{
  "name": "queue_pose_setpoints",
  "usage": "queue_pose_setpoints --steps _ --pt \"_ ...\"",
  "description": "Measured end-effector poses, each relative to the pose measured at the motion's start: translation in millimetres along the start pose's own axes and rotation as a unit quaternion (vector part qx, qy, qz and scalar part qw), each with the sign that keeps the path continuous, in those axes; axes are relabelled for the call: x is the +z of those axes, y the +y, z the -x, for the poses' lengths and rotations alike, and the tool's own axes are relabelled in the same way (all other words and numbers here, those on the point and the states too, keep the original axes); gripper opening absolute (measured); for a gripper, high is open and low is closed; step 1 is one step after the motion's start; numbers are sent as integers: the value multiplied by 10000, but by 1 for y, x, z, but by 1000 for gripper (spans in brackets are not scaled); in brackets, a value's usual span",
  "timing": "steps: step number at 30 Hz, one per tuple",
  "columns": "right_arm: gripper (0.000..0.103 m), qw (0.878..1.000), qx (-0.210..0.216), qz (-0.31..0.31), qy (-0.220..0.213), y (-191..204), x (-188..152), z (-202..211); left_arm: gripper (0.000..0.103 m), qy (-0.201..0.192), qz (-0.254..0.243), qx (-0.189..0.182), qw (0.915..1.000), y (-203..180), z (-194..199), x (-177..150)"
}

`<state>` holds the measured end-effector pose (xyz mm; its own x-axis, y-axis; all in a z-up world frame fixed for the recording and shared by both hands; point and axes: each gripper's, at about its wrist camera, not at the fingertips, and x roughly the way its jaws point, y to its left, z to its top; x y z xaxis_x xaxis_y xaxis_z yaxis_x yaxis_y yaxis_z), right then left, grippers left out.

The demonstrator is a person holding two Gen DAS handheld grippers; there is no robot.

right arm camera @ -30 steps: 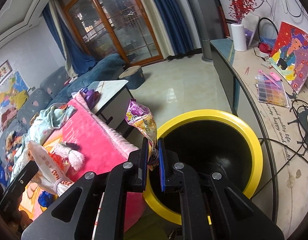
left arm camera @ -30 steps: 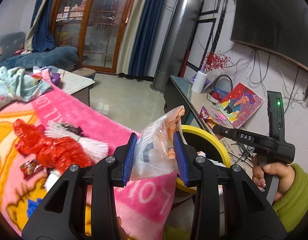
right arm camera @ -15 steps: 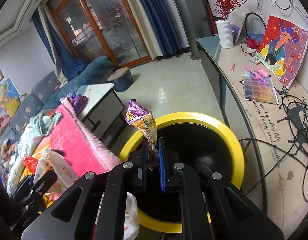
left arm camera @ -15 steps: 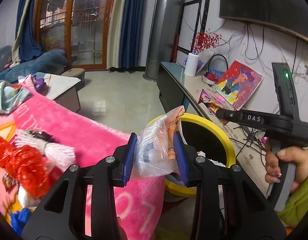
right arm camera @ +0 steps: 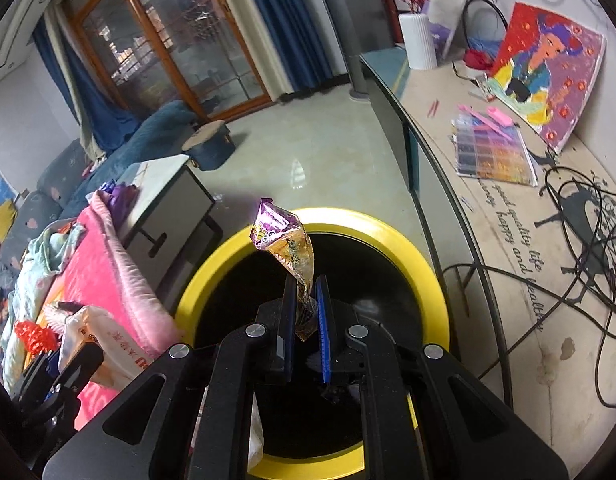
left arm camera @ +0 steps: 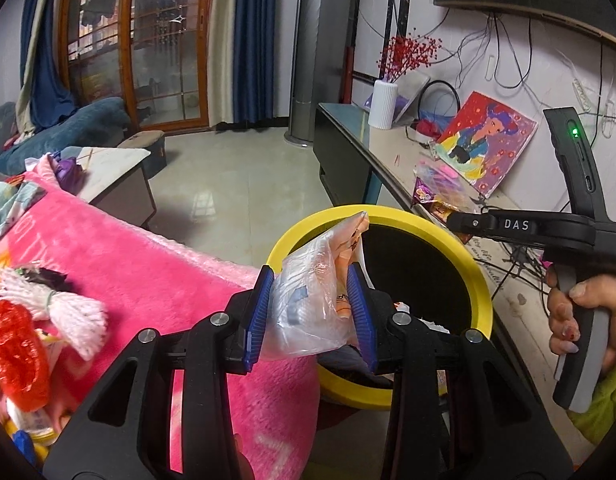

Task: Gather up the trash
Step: 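Carry both items over the yellow bin and open both tools to drop them, then move both tools back over the remaining trash on the blanket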

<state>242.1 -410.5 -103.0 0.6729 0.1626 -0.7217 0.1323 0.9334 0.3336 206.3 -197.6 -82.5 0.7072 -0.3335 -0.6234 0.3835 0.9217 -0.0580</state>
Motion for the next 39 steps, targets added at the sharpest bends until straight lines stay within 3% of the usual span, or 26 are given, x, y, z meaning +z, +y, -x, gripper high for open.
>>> queue_pose_setpoints --steps 17,19,21,24,32,39 --pt "12 9984 106 -301 460 -24 -5 -23 35 333 13 -149 9993 -11 -34 -5" --pt "18 9985 77 -352 412 -26 -4 -21 39 347 69 -209 9992 -11 -36 -4" --pt "36 9983 54 -441 385 -30 -3 -19 49 308 130 -268 9991 -10 -34 -3" --pt "37 9981 -49 -512 345 -36 -1 -16 64 211 214 -329 9990 -8 -28 -1" --pt "52 9976 -186 -631 197 -40 3 -8 91 91 564 -421 9975 2 -15 2" --pt "64 9979 -234 -604 58 -35 5 1 92 32 568 -414 9975 3 -3 0"
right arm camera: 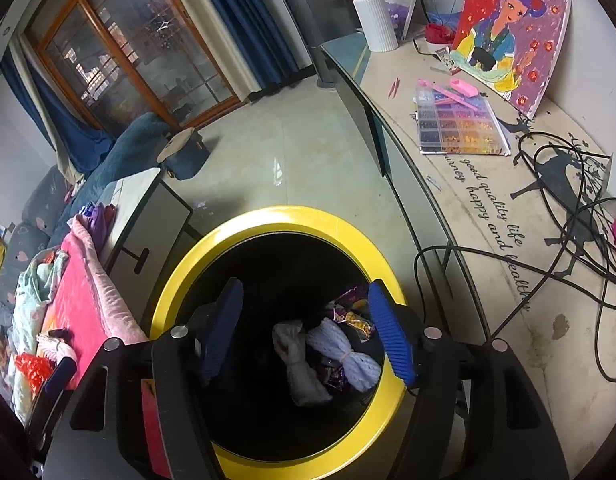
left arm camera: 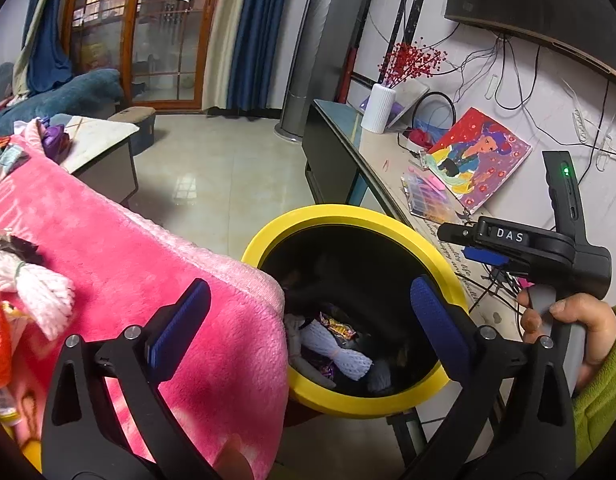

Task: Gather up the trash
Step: 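Move both tools back over the remaining trash on the blanket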

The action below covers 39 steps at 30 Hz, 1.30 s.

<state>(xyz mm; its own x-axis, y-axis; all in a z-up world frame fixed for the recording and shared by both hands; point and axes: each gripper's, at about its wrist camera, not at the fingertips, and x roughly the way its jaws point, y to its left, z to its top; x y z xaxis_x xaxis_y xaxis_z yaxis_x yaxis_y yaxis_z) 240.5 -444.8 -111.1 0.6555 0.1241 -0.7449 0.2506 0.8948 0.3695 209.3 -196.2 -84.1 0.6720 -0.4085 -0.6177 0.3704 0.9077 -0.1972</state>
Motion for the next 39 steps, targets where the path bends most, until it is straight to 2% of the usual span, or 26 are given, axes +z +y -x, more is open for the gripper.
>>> queue_pose_setpoints --steps 13,21,28,30,39 --pt "67 9998 44 76 -175 14 1 16 92 -323 2 214 9993 4 34 3" --pt "67 9990 183 294 -266 35 -2 29 92 -605 26 590 9964 16 58 3" --pt "67 9965 422 644 -318 68 -12 43 92 -892 -12 773 9930 22 85 0" --pt "73 9956 494 727 -329 77 -16 48 92 -952 -27 800 9922 24 92 -1" --pt "74 9857 791 1448 -329 129 -41 66 92 -1233 34 963 9877 38 122 -4"
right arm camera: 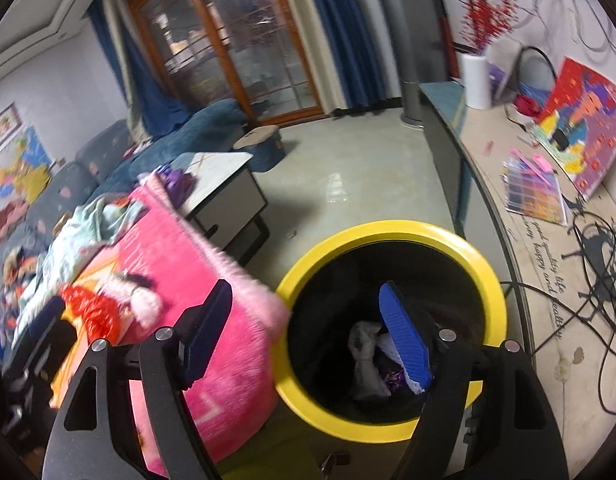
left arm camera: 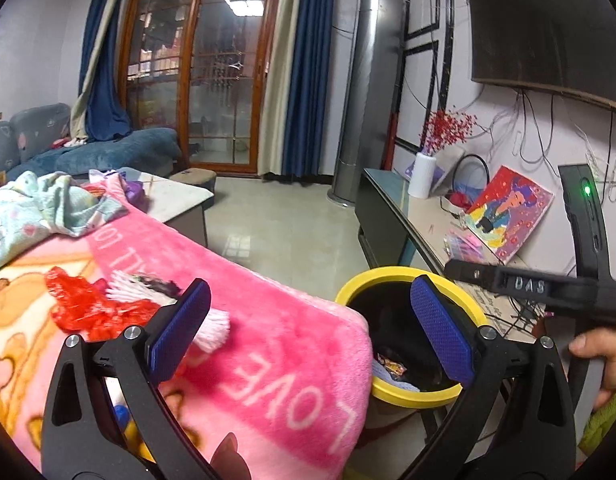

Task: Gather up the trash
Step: 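Move both tools back over the remaining trash on the blanket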

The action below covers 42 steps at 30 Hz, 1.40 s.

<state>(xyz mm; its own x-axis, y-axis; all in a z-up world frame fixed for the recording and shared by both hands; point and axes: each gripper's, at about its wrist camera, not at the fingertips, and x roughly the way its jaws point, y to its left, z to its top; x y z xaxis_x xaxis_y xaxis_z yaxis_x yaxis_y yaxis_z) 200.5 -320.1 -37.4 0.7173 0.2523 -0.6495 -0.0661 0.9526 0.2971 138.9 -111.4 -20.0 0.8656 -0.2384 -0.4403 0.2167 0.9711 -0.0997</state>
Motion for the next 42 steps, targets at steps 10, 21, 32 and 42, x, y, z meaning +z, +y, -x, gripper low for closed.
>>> queue_pose_setpoints --steps 10,21,32,42 --pt "76 9982 216 547 80 50 -14 7 92 -125 341 286 9989 34 19 2" --pt "77 9944 499 907 196 88 -23 4 92 -189 804 708 9941 84 36 -2" --pt "77 9864 821 1360 423 135 -34 -9 92 -233 1252 1130 9854 138 49 -5" --pt "77 9762 1098 1758 632 180 -42 -32 92 -153 1627 1493 9752 189 55 -15"
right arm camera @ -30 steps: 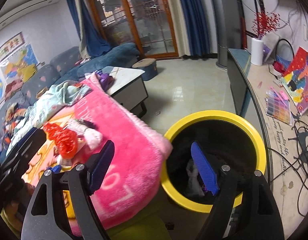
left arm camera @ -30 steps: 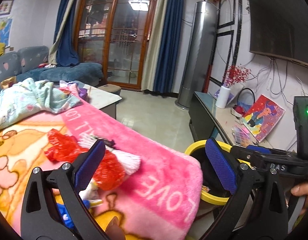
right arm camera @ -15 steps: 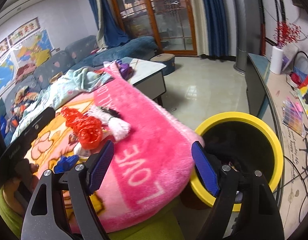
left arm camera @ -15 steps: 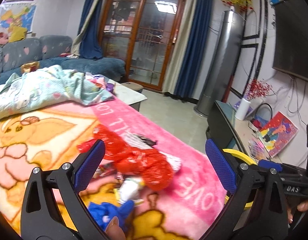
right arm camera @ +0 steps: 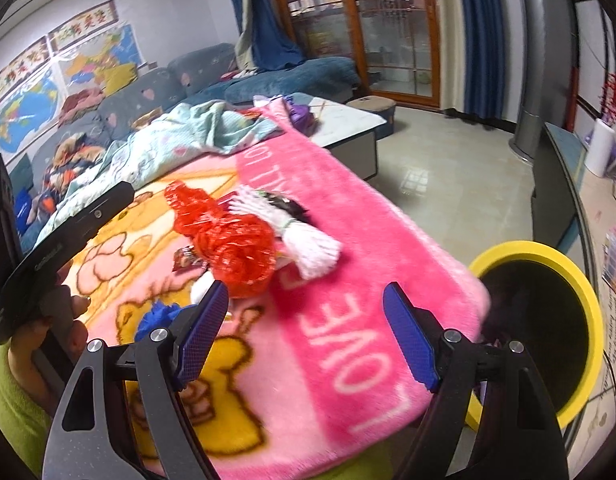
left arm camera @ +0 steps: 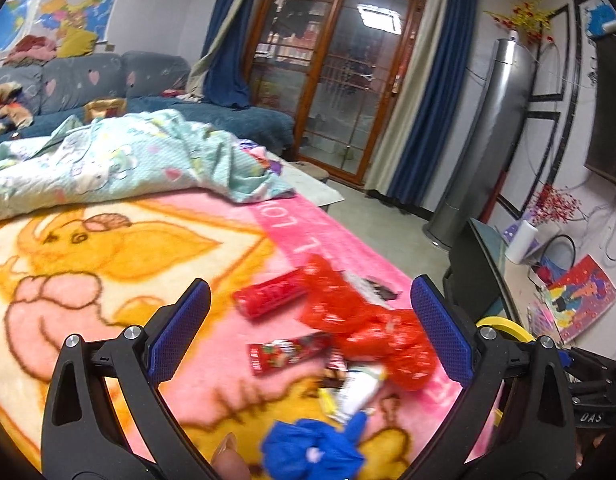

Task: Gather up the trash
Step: 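Move both tools back over the remaining trash on the blanket, then grasp the red can with the left tool while the right tool grasps the red plastic bag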

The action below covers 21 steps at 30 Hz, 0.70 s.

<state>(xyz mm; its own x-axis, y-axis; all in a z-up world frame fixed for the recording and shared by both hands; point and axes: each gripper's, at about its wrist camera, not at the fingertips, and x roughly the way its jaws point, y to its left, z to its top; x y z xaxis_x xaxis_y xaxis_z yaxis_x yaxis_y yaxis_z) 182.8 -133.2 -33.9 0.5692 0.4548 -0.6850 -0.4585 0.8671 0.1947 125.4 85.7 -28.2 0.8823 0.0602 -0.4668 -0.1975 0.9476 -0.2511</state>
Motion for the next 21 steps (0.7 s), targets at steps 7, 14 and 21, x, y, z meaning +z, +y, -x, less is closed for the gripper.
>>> queue_pose_setpoints --steps 7,14,21 --pt "77 9994 231 92 231 20 11 -35 92 320 155 333 9988 40 -20 3" --pt "77 9978 422 -67 503 27 23 -71 85 983 50 391 9944 66 -60 4" --pt "65 9959 563 -54 706 29 22 -90 78 1550 -214 -117 9876 59 -101 2"
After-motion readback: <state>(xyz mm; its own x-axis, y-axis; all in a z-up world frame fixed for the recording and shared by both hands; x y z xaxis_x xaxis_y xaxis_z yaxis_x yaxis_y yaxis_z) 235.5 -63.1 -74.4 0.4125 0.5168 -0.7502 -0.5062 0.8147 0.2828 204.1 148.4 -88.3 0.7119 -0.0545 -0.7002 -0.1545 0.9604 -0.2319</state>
